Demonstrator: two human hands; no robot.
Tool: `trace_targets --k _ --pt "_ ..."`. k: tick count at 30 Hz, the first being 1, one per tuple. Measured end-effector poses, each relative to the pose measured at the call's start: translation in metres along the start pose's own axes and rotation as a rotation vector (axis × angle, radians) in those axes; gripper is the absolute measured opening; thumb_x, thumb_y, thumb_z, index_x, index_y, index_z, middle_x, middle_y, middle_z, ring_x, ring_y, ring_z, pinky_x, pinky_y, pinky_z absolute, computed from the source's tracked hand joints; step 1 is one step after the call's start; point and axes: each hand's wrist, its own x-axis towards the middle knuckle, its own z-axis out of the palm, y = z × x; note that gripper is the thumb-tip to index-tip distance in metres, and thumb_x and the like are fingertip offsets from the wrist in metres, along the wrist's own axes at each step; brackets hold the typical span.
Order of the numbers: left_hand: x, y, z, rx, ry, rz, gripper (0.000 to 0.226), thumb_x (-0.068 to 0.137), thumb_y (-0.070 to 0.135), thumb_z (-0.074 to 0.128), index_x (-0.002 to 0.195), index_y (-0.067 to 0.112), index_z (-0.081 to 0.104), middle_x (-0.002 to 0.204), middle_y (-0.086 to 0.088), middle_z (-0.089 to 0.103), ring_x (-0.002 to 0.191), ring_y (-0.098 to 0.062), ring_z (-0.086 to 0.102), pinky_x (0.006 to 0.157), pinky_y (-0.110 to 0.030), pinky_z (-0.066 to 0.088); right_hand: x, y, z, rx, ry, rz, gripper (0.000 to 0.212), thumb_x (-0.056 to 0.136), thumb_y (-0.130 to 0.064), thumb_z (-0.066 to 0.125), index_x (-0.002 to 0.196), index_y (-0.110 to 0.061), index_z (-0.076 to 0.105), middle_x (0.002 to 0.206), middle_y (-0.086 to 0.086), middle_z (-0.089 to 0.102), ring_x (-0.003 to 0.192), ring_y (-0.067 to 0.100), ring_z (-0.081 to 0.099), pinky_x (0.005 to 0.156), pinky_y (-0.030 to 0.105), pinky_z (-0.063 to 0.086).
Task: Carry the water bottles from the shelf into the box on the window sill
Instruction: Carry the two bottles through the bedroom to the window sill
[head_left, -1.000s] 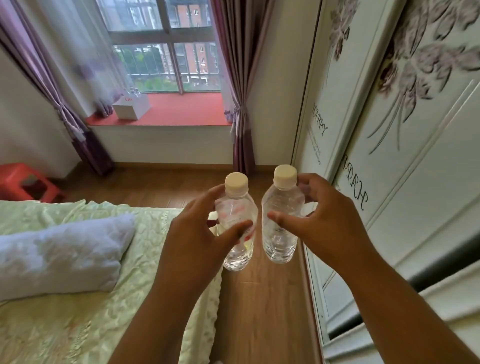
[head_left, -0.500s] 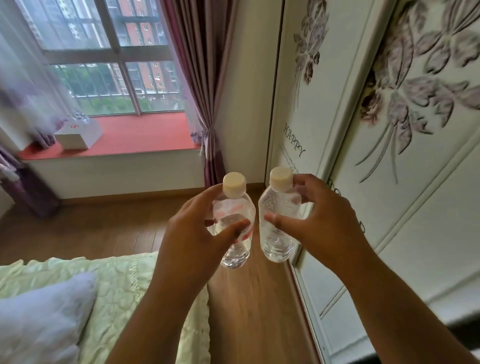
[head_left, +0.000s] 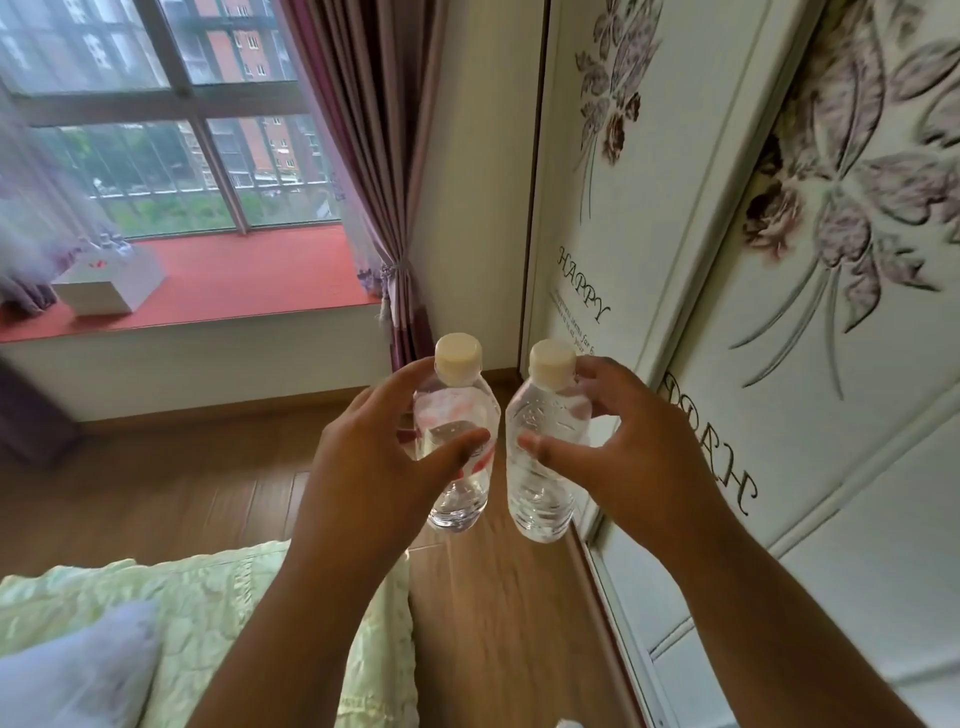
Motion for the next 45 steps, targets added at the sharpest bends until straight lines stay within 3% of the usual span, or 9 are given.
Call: trace_targets --k 3,5,10,15,24,30,34,40,45 --pt "0.021 -0.003 0.013 0.034 0.013 -0.011 0.070 0.067 0.059 0.073 0.132 0.049 0.049 0.116 0.028 0.057 0.092 0.011 0.058 0.074 -0.004 0.039 0.028 0.013 0.001 -0.010 -0.019 -0.020 0.064 0.070 -0.052 0.083 0.123 -0.046 0.048 0.112 -0.025 0.061 0.091 -0.011 0.057 0.063 -0.003 0.037" --pt "0.034 -0.004 0.022 0.051 0.028 -0.033 0.069 0.069 0.056 0.075 0.133 0.047 0.051 0.116 0.028 0.058 0.092 0.015 0.056 0.073 -0.005 0.040 0.049 0.024 0.000 -0.016 -0.030 -0.032 0.067 0.069 -0.053 0.083 0.127 -0.043 0.052 0.115 -0.022 0.064 0.096 -0.005 0.060 0.065 -0.001 0.035" --pt "0.070 -0.003 0.035 0.093 0.099 -0.071 0.071 0.069 0.057 0.077 0.134 0.046 0.053 0.119 0.024 0.063 0.097 0.005 0.063 0.081 -0.019 0.054 0.110 0.034 -0.004 0.002 -0.085 -0.087 0.070 0.070 -0.053 0.083 0.131 -0.039 0.052 0.123 -0.016 0.066 0.102 0.001 0.059 0.073 0.002 0.031" --pt "0.103 -0.004 0.049 0.138 0.170 -0.095 0.072 0.068 0.060 0.077 0.134 0.049 0.051 0.119 0.024 0.062 0.098 0.003 0.064 0.082 -0.030 0.060 0.162 0.038 -0.009 0.045 -0.122 -0.171 0.067 0.069 -0.053 0.083 0.127 -0.039 0.053 0.115 -0.021 0.065 0.090 -0.008 0.060 0.066 -0.004 0.039" --pt "0.147 -0.011 0.069 0.148 0.204 -0.105 0.075 0.067 0.065 0.072 0.137 0.049 0.049 0.120 0.022 0.062 0.095 0.003 0.064 0.079 -0.023 0.056 0.217 0.051 -0.013 0.032 -0.164 -0.205 0.070 0.067 -0.058 0.079 0.129 -0.039 0.053 0.121 -0.019 0.066 0.098 -0.002 0.060 0.066 -0.001 0.035" --pt "0.193 -0.028 0.082 0.083 0.130 -0.059 0.072 0.071 0.051 0.080 0.137 0.044 0.052 0.115 0.024 0.059 0.095 0.009 0.061 0.080 -0.014 0.050 0.251 0.060 -0.006 -0.012 -0.109 -0.171 0.070 0.069 -0.056 0.081 0.130 -0.038 0.052 0.114 -0.024 0.061 0.098 -0.002 0.060 0.065 -0.002 0.036" --pt "0.233 -0.047 0.082 0.035 0.071 -0.017 0.071 0.071 0.051 0.078 0.136 0.048 0.049 0.105 0.035 0.053 0.087 0.020 0.057 0.066 -0.001 0.045 0.277 0.061 0.004 -0.054 -0.045 -0.145 0.070 0.070 -0.053 0.083 0.130 -0.038 0.053 0.119 -0.022 0.064 0.101 -0.001 0.061 0.070 -0.001 0.036" --pt "0.295 -0.083 0.069 -0.040 0.000 0.008 0.074 0.069 0.058 0.074 0.137 0.050 0.048 0.111 0.031 0.057 0.091 0.011 0.063 0.072 -0.006 0.045 0.324 0.050 0.029 -0.129 0.052 -0.117 0.068 0.069 -0.053 0.084 0.129 -0.036 0.055 0.123 -0.017 0.066 0.103 0.003 0.062 0.075 0.003 0.036" --pt "0.338 -0.111 0.055 -0.054 -0.020 0.018 0.074 0.071 0.056 0.076 0.138 0.051 0.046 0.122 0.026 0.057 0.093 0.019 0.055 0.075 -0.009 0.044 0.361 0.037 0.057 -0.155 0.094 -0.101 0.069 0.069 -0.056 0.084 0.128 -0.038 0.053 0.118 -0.021 0.064 0.100 0.000 0.061 0.074 0.002 0.035"
